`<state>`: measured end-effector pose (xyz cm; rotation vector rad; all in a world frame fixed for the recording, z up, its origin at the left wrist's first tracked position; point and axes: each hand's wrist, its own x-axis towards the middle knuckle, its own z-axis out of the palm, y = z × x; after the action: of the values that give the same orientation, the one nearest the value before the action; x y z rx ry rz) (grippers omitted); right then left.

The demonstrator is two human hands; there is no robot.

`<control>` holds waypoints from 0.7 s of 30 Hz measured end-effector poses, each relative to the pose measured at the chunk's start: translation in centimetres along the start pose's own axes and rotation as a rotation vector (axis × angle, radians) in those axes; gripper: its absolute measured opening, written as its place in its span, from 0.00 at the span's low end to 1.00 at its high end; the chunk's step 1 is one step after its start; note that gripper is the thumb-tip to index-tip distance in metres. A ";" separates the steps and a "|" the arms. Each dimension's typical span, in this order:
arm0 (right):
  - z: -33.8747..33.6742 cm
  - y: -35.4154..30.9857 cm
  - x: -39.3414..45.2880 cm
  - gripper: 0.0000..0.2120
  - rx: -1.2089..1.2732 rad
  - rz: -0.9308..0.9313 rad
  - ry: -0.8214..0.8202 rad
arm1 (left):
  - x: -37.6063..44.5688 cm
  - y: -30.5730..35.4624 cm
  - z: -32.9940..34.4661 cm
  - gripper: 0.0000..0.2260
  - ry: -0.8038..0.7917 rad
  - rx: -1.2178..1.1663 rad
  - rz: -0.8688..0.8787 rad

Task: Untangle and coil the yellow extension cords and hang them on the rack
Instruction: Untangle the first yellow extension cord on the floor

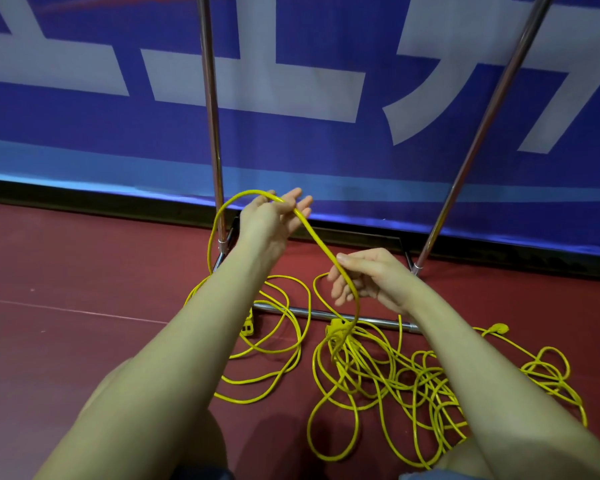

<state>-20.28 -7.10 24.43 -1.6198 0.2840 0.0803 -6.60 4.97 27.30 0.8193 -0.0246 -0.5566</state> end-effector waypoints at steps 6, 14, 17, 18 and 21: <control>-0.6 0.9 -0.6 0.13 0.006 0.065 -0.016 | 1.4 0.5 -1.2 0.16 0.077 -0.131 0.024; -0.7 0.6 -0.2 0.13 -0.026 0.058 0.143 | -1.2 -2.6 0.2 0.19 -0.160 0.242 -0.117; -0.2 0.3 -0.2 0.13 0.002 0.047 0.125 | -1.1 -2.9 0.2 0.20 -0.117 0.206 -0.075; 0.0 0.0 -0.2 0.14 0.034 0.035 0.114 | -0.9 -2.8 0.3 0.20 -0.106 0.172 -0.065; 0.1 -0.7 -0.4 0.15 0.123 -0.009 0.055 | -0.5 -2.3 0.6 0.20 -0.109 0.108 -0.019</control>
<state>-20.51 -6.94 25.24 -1.5028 0.3180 0.0112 -8.27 3.53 26.20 0.8939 -0.1479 -0.6217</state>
